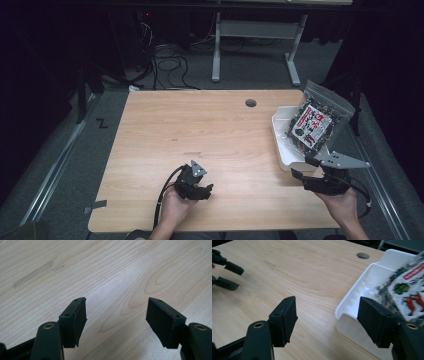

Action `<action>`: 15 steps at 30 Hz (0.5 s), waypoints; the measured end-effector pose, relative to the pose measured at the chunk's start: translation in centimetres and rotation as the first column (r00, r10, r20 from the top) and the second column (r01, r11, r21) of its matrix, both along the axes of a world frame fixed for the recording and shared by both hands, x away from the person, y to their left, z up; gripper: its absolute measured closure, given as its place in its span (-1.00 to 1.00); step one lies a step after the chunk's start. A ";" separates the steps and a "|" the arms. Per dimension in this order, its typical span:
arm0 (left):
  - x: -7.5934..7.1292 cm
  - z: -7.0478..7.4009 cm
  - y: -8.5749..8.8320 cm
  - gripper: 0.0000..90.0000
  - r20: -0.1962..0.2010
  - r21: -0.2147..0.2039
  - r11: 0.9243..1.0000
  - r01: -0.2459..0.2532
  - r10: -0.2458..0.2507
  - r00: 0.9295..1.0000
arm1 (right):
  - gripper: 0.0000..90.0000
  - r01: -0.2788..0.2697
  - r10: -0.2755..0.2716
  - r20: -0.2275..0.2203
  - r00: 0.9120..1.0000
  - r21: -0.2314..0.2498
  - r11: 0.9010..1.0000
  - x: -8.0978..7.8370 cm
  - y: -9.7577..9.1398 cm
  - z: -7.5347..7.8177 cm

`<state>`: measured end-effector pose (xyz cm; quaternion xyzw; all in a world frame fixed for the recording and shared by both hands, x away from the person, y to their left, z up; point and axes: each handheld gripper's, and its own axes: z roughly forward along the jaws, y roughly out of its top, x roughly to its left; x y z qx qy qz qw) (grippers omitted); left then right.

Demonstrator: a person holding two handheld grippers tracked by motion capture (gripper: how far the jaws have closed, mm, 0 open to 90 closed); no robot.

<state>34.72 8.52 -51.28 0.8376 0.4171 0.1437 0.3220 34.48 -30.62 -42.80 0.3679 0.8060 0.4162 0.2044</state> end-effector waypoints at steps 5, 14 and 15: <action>-0.1 0.1 0.0 -0.27 0.003 -0.002 1.000 -0.001 0.001 1.000 | -0.31 -0.028 0.028 -0.017 0.999 0.000 1.000 -0.1 1.4 -0.8; -0.1 0.1 0.0 -0.27 0.004 -0.002 1.000 0.000 0.000 1.000 | -0.33 -0.063 0.062 -0.048 0.997 -0.019 0.998 0.2 3.5 -2.7; -0.1 0.1 0.0 -0.27 0.004 -0.001 1.000 0.000 0.000 1.000 | -0.33 -0.065 0.064 -0.050 0.997 -0.022 0.998 0.2 3.7 -2.9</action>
